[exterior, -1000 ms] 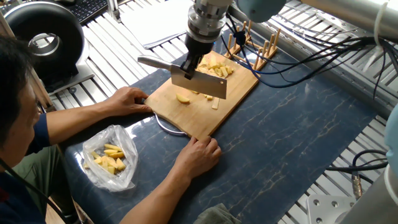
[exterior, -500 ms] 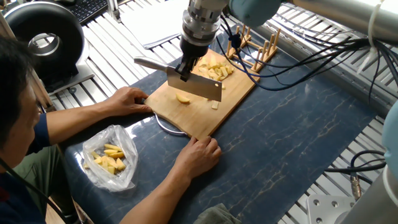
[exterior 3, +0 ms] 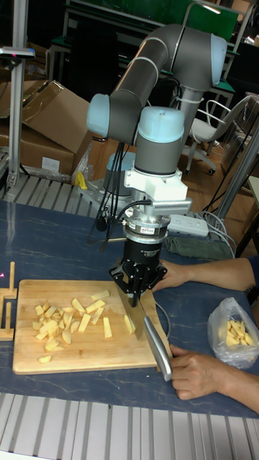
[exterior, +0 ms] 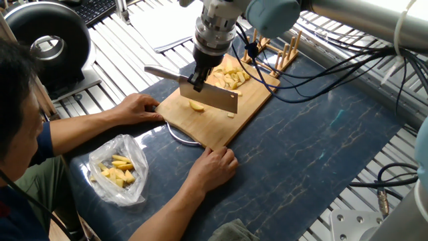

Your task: Chop the potatoes

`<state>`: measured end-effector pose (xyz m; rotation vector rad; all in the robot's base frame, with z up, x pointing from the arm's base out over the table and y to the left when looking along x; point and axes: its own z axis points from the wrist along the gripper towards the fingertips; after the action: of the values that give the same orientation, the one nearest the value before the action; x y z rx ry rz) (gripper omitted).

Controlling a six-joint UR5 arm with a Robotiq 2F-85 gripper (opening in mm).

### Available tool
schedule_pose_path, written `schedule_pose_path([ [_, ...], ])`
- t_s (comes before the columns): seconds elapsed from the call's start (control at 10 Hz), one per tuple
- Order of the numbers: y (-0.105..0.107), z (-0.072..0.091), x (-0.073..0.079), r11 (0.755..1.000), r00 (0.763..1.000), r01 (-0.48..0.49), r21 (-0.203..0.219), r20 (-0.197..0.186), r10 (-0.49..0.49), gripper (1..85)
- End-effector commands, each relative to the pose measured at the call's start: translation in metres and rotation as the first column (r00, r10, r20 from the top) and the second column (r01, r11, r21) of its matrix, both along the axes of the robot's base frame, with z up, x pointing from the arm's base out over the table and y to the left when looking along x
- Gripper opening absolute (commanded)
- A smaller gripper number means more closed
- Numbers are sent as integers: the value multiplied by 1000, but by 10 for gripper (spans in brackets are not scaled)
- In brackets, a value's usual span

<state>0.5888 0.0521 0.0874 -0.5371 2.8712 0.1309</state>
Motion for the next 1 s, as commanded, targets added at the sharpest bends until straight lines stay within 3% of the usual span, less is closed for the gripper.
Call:
schedule_pose_path([
  [0.0,0,-1,-4,1000,1000,3,10,3,-3,10],
  [0.9,-1,-6,-4,1000,1000,1,4,11,-1,10],
])
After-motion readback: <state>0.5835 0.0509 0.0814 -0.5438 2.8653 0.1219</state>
